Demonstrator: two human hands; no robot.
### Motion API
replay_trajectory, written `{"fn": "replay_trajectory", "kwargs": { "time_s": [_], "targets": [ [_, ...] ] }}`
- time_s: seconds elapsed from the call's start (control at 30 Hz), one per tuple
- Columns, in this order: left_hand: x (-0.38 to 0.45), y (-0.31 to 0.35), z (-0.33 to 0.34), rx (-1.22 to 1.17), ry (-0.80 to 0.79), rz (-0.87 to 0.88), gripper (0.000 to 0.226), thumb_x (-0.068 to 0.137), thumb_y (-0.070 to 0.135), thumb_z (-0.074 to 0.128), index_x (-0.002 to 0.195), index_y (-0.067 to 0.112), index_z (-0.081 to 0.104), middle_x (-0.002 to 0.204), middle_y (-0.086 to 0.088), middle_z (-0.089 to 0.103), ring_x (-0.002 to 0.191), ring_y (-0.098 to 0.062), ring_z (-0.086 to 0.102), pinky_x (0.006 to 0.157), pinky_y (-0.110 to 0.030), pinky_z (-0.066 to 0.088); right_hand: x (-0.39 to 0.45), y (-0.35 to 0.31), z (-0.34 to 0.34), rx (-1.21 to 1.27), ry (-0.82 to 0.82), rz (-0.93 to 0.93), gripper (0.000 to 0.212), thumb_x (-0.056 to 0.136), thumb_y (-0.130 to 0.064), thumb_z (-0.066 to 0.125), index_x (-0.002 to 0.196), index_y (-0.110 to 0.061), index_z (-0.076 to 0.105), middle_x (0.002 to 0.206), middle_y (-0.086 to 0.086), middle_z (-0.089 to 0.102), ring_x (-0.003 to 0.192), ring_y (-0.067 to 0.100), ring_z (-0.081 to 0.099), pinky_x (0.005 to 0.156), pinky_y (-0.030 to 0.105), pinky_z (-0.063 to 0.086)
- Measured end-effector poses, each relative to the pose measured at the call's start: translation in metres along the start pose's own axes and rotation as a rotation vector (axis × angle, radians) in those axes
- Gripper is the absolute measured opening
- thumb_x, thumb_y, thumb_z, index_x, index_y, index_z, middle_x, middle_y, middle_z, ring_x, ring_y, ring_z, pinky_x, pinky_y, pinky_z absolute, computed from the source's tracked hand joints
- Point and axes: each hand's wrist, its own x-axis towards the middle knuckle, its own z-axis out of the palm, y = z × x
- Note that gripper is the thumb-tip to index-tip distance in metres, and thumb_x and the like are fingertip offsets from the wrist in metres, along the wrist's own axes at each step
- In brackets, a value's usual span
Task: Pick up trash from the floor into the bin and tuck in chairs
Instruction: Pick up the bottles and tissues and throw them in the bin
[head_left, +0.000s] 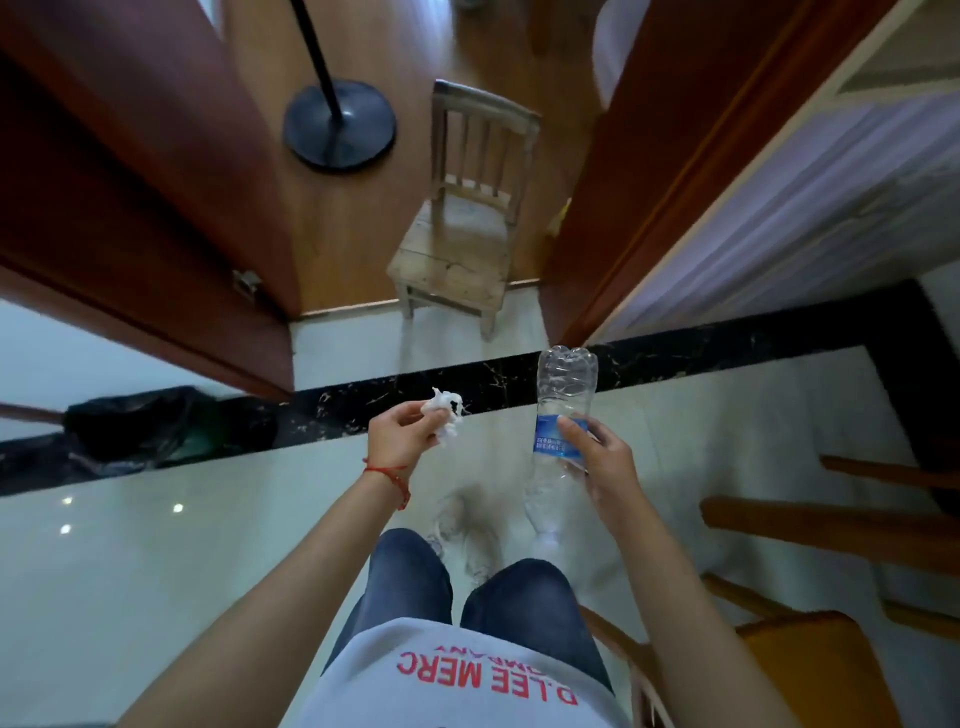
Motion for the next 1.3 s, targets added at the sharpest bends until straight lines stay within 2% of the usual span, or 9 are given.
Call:
{"fn": "replay_trajectory", "kwargs": {
  "time_s": [0.13,0.37,0.53,0.63,0.77,0.9,1.03,1.2,1.3],
  "targets": [
    [-0.021,-0.016,-0.030,-0.107,0.133,-0.010,0.018,0.077,-0.001,0.066,0.094,-0.005,0.064,0.076,-0.005,0.064,0.066,-0.011,0.062,0.053,-0.013,0.052,-0.001,0.007,0.024,-0.122,-0.122,0.028,0.043,0.079,-0.014,0.067,0.118,-0.003,0.053,0.095,0.011,0.063,0.077,0.016,0.063,0.063,0.024,0.049],
    [-0.060,-0.042,-0.102,-0.294,0.398,-0.031,0.011,0.076,-0.002,0.066,0.086,-0.001,0.064,0.072,-0.005,0.063,0.050,0.001,0.061,0.051,-0.014,0.053,-0.019,0.030,0.086,-0.355,-0.355,0.028,0.020,0.078,-0.019,0.069,0.097,-0.016,0.062,0.084,0.002,0.068,0.076,0.015,0.066,0.073,0.029,0.050],
    [-0.084,-0.057,-0.163,-0.385,0.550,-0.013,0.010,0.076,0.001,0.067,0.086,0.000,0.065,0.074,-0.007,0.064,0.056,-0.006,0.064,0.053,-0.015,0.054,-0.042,0.053,0.140,-0.478,-0.497,0.045,0.022,0.074,-0.021,0.073,0.094,-0.020,0.063,0.080,-0.001,0.070,0.074,0.012,0.067,0.075,0.029,0.051],
    [-0.098,-0.066,-0.199,-0.441,0.608,-0.013,0.009,0.077,0.003,0.066,0.086,0.003,0.065,0.077,-0.009,0.065,0.067,-0.017,0.064,0.056,-0.016,0.055,-0.059,0.071,0.175,-0.550,-0.569,0.031,0.021,0.074,-0.020,0.072,0.093,-0.021,0.063,0.080,0.000,0.070,0.072,0.012,0.068,0.069,0.027,0.051],
    [-0.118,-0.082,-0.251,-0.505,0.689,-0.023,0.011,0.077,0.002,0.066,0.088,0.001,0.065,0.075,-0.008,0.064,0.067,-0.016,0.062,0.055,-0.014,0.054,-0.089,0.106,0.223,-0.641,-0.642,0.025,0.016,0.076,-0.020,0.071,0.090,-0.022,0.065,0.075,-0.004,0.070,0.068,0.010,0.068,0.065,0.025,0.051],
    [-0.136,-0.100,-0.310,-0.538,0.754,-0.038,0.012,0.078,0.003,0.065,0.088,-0.002,0.066,0.071,-0.008,0.064,0.062,-0.014,0.061,0.053,-0.013,0.052,-0.122,0.146,0.274,-0.770,-0.711,0.017,0.016,0.079,-0.020,0.068,0.093,-0.013,0.066,0.082,0.001,0.069,0.076,0.015,0.065,0.073,0.031,0.048],
    [-0.151,-0.113,-0.370,-0.543,0.799,-0.040,0.004,0.078,0.002,0.065,0.078,0.005,0.067,0.066,-0.007,0.063,0.052,-0.007,0.062,0.053,-0.012,0.051,-0.153,0.180,0.325,-0.807,-0.742,0.027,0.004,0.082,-0.019,0.065,0.086,-0.019,0.064,0.092,0.009,0.066,0.085,0.021,0.063,0.084,0.038,0.048],
    [-0.151,-0.118,-0.428,-0.574,0.834,-0.050,0.007,0.078,0.003,0.064,0.085,0.001,0.067,0.072,-0.010,0.064,0.066,-0.018,0.062,0.060,-0.017,0.056,-0.171,0.203,0.378,-0.799,-0.766,0.061,0.007,0.082,-0.019,0.065,0.088,-0.016,0.064,0.087,0.005,0.067,0.080,0.016,0.064,0.082,0.034,0.049],
    [-0.137,-0.111,-0.450,-0.597,0.833,-0.052,0.008,0.079,0.003,0.065,0.086,0.001,0.066,0.073,-0.010,0.064,0.067,-0.018,0.062,0.060,-0.016,0.056,-0.169,0.209,0.410,-0.752,-0.750,0.100,0.021,0.081,-0.020,0.066,0.100,-0.011,0.063,0.087,0.003,0.066,0.080,0.016,0.063,0.074,0.029,0.049]
  ]
}}
